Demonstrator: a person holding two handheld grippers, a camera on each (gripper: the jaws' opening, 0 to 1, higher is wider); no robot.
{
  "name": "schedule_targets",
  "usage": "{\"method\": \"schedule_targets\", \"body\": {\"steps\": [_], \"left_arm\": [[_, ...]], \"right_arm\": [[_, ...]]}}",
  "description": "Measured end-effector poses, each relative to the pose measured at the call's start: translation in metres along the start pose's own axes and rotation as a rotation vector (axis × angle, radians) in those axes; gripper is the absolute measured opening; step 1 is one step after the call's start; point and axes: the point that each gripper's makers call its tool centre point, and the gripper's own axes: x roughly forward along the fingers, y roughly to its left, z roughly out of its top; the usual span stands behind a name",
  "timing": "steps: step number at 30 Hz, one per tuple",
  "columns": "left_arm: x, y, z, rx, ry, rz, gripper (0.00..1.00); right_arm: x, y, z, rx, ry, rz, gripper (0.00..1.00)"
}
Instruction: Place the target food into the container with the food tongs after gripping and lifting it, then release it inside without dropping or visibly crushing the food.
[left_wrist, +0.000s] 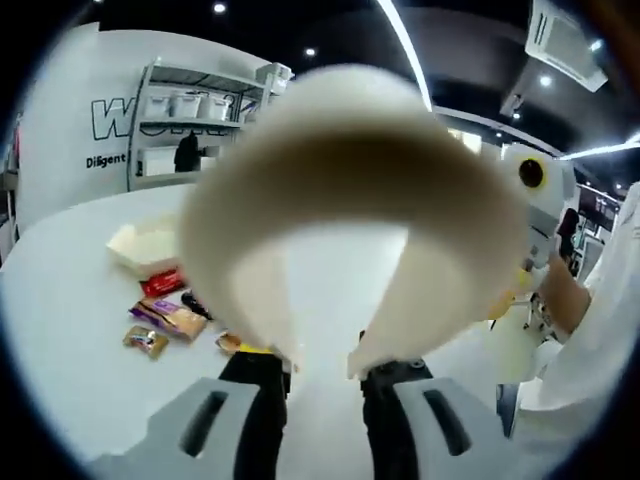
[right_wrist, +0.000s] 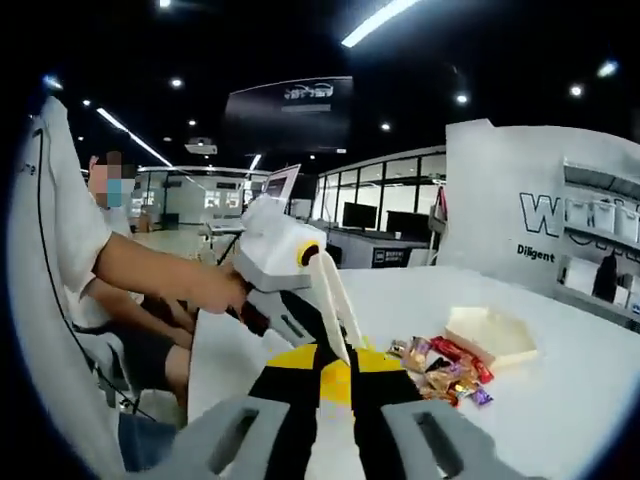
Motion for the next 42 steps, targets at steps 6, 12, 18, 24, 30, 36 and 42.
{"method": "schedule_targets", "body": {"steps": [6, 12, 18, 24, 30, 36, 42], "left_arm": [[-0.004, -0.017, 0.000, 0.030, 0.004, -0.023, 0.26], [-0.002, -0.034, -0.001, 0.043, 0.010, -0.065, 0.26], [-0.001, -0.047, -0.005, 0.060, 0.023, -0.099, 0.26], [-0.002, -0.060, -0.006, 0.088, 0.045, -0.133, 0.27], [-0.007, -0.071, -0.003, 0.088, 0.030, -0.176, 0.28], [-0.015, -0.087, 0.013, 0.099, -0.074, -0.258, 0.31], [-0.014, -0.092, 0.023, 0.137, -0.133, -0.283, 0.32]], "right_arm": [[0.000, 0.012, 0.009, 0.030, -0.035, 0.074, 0.02], [-0.002, 0.017, 0.011, 0.027, -0.045, 0.116, 0.06], [-0.004, 0.028, 0.014, 0.044, -0.055, 0.191, 0.01], [-0.004, 0.038, 0.014, 0.008, -0.058, 0.245, 0.00], [-0.010, 0.043, 0.021, 0.082, -0.094, 0.297, 0.00], [-0.021, 0.041, 0.038, 0.178, -0.199, 0.325, 0.00], [-0.023, 0.042, 0.048, 0.185, -0.251, 0.337, 0.00]]}}
